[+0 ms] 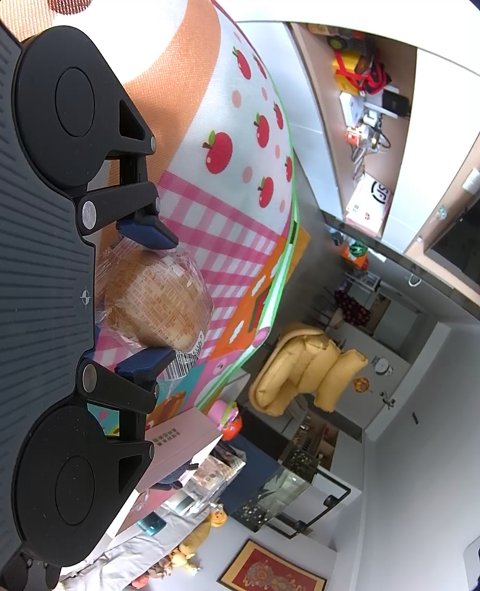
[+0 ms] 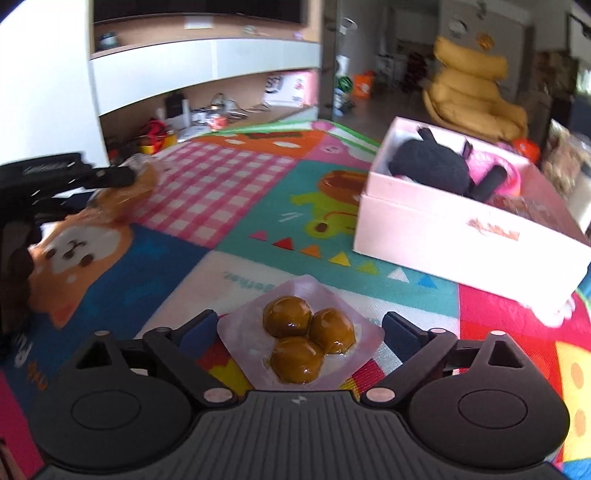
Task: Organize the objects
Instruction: 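Grasp the white tray of brown balls with the right tool while the left tool holds the bun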
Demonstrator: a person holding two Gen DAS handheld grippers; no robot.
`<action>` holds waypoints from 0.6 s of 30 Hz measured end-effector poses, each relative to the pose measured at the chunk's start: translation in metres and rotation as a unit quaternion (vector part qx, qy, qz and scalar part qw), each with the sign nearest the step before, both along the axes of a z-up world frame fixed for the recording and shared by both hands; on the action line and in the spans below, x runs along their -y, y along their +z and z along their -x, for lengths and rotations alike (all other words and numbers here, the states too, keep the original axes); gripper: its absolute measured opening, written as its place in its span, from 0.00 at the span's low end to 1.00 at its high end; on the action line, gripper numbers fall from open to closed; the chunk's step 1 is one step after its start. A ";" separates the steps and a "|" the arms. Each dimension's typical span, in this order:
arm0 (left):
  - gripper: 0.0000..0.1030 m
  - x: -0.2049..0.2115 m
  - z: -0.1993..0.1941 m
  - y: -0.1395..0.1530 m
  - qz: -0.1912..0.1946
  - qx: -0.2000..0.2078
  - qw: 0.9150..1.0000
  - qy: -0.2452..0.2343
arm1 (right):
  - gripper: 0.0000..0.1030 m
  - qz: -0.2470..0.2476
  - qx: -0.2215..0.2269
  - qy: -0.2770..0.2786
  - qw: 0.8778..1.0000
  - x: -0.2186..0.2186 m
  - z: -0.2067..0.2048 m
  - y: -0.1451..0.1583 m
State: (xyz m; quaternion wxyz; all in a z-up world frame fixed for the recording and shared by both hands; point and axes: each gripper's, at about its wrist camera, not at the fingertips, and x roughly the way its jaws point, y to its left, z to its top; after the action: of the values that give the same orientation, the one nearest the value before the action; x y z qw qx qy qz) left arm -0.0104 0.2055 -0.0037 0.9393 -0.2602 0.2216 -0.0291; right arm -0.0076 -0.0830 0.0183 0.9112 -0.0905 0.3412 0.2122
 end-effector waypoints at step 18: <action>0.62 -0.001 0.000 0.001 0.000 0.000 1.000 0.000 | 0.99 -0.013 -0.032 -0.016 0.999 0.005 0.001 -0.002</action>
State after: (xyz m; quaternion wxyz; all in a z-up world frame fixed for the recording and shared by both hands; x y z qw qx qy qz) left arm -0.0102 0.2060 -0.0032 0.9393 -0.2601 0.2220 -0.0295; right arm -0.0086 -0.0882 0.0162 0.9041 -0.0661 0.3690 0.2051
